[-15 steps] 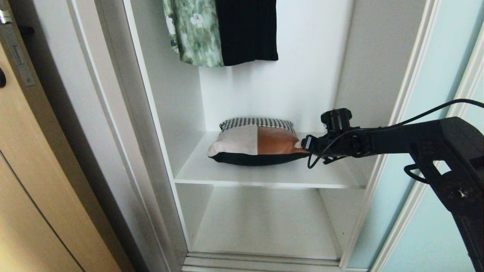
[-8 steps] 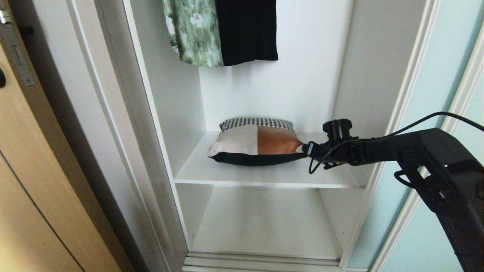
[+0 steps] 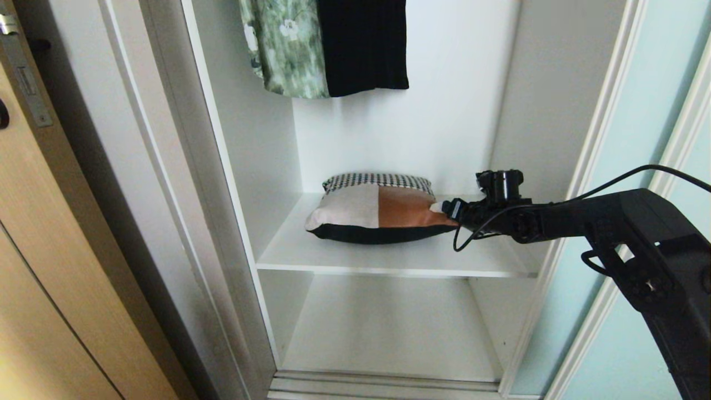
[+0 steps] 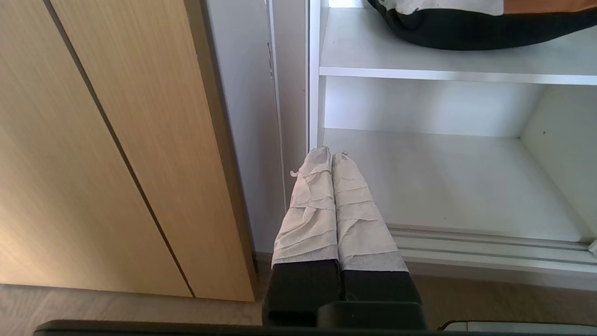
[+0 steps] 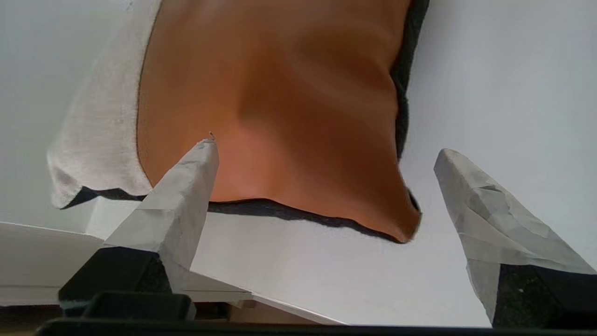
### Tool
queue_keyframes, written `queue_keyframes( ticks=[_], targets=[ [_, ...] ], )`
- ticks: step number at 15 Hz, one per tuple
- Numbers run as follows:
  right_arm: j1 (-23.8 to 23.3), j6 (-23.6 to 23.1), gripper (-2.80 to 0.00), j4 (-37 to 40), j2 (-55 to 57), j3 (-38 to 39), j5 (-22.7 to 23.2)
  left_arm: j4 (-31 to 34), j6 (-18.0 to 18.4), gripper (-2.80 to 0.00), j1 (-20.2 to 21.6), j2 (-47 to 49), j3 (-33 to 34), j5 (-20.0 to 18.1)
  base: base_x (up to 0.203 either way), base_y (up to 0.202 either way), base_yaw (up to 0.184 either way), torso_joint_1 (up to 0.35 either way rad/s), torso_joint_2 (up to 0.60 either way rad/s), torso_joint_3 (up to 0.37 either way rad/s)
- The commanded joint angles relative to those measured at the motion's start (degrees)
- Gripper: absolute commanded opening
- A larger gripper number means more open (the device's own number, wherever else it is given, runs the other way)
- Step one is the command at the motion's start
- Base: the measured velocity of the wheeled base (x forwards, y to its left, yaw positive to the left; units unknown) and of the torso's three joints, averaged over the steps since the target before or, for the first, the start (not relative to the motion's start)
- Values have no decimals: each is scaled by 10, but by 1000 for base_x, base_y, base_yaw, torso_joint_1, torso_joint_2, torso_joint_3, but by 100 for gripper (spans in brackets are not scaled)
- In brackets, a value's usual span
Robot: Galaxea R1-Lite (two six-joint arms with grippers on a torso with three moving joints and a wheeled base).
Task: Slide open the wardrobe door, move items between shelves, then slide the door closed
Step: Place the pillow on the lower shelf
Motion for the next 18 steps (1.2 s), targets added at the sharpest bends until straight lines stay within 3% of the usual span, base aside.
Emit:
queue_keyframes(
  ticks=[1,5,6,7,15,18],
  targets=[
    [0,13,0,-2,7,-1,5,0,0,-280,0,1,0,0,0,0,0,0,0,0],
    [1,20,0,-2,10,-4,19,0,0,-280,0,1,0,0,0,0,0,0,0,0],
    [2,20,-224,-1,10,-4,19,0,0,-280,0,1,0,0,0,0,0,0,0,0],
    [2,19,-280,0,9,-4,19,0,0,-280,0,1,0,0,0,0,0,0,0,0],
    [1,21,-280,8,17,-3,30,0,0,-280,0,1,0,0,0,0,0,0,0,0],
    [-6,32,-280,46,8,2,28,0,0,-280,0,1,0,0,0,0,0,0,0,0]
  ],
)
